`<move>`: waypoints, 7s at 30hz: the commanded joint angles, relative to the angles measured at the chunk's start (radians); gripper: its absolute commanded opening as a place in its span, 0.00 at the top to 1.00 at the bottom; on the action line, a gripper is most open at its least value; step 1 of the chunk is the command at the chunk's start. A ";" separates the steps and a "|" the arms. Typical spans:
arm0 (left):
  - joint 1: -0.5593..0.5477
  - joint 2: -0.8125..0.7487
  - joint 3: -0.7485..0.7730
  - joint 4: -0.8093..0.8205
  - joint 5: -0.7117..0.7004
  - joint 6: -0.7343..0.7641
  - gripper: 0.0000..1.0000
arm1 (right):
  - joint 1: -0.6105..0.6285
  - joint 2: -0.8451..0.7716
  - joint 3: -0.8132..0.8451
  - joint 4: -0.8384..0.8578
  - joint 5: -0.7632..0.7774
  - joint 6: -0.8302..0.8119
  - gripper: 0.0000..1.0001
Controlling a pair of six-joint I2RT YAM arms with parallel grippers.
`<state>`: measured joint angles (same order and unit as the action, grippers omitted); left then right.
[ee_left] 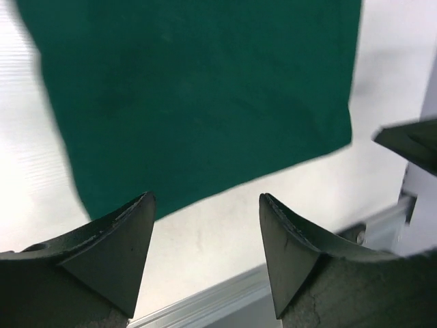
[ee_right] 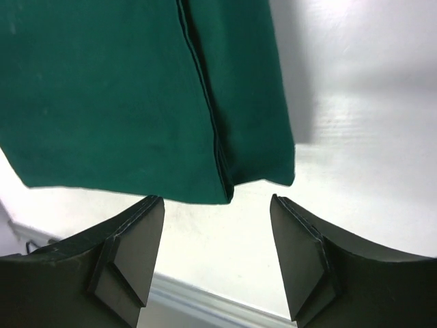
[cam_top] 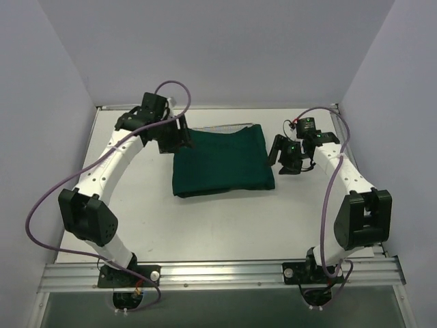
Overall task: Open and lay out the surgical kit
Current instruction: Open the surgical kit at the center of the board.
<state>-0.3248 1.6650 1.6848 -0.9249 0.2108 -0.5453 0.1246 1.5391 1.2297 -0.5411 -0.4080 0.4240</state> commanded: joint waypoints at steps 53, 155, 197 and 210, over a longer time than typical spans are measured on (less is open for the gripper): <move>-0.528 0.153 0.081 0.284 -0.123 0.315 0.21 | 0.003 0.004 -0.052 0.107 -0.256 0.185 1.00; 0.506 -0.409 -0.478 -0.035 -0.329 0.159 0.06 | 1.017 0.862 0.958 -0.034 0.837 -0.257 0.64; 0.515 -0.292 -0.485 0.001 -0.133 0.105 0.06 | -0.284 0.219 0.329 0.032 0.857 -0.102 1.00; 0.514 -0.110 -0.453 0.092 -0.110 0.151 0.01 | -0.135 0.314 0.485 0.010 0.660 -0.074 0.34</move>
<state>0.1848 1.5185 1.1866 -0.9051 0.0685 -0.4240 -0.0277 1.8458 1.6794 -0.5316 0.3626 0.3214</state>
